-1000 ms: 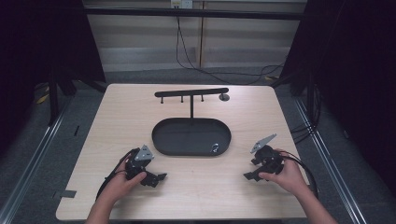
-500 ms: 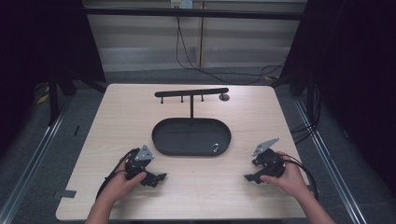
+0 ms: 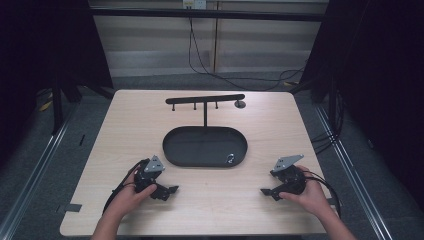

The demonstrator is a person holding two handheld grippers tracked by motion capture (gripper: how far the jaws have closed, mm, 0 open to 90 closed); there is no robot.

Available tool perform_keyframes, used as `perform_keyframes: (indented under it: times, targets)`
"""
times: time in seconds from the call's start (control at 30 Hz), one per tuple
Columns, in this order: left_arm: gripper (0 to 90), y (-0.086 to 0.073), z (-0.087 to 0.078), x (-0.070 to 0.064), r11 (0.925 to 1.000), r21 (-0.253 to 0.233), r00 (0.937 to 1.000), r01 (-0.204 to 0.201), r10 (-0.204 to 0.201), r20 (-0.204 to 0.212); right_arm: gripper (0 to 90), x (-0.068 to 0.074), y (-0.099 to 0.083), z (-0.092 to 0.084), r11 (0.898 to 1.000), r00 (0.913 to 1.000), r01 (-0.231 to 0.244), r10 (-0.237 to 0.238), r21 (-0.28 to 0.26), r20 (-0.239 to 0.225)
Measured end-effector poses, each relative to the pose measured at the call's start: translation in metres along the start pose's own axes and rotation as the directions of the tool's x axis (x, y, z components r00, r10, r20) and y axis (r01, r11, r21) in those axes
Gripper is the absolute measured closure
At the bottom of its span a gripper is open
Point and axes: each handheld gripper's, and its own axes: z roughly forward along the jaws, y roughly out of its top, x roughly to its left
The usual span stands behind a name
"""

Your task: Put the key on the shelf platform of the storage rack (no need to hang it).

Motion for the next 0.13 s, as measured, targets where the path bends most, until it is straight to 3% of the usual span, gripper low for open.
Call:
perform_keyframes:
  times: [0.13]
  targets:
    - [0.1,0.0001,-0.0002,0.0002,1.0000,0.005,1.0000,-0.005,0.005,0.001,19.7,-0.0003,0.0007,0.0001,1.000,1.0000,0.004,-0.004,0.004,0.004]
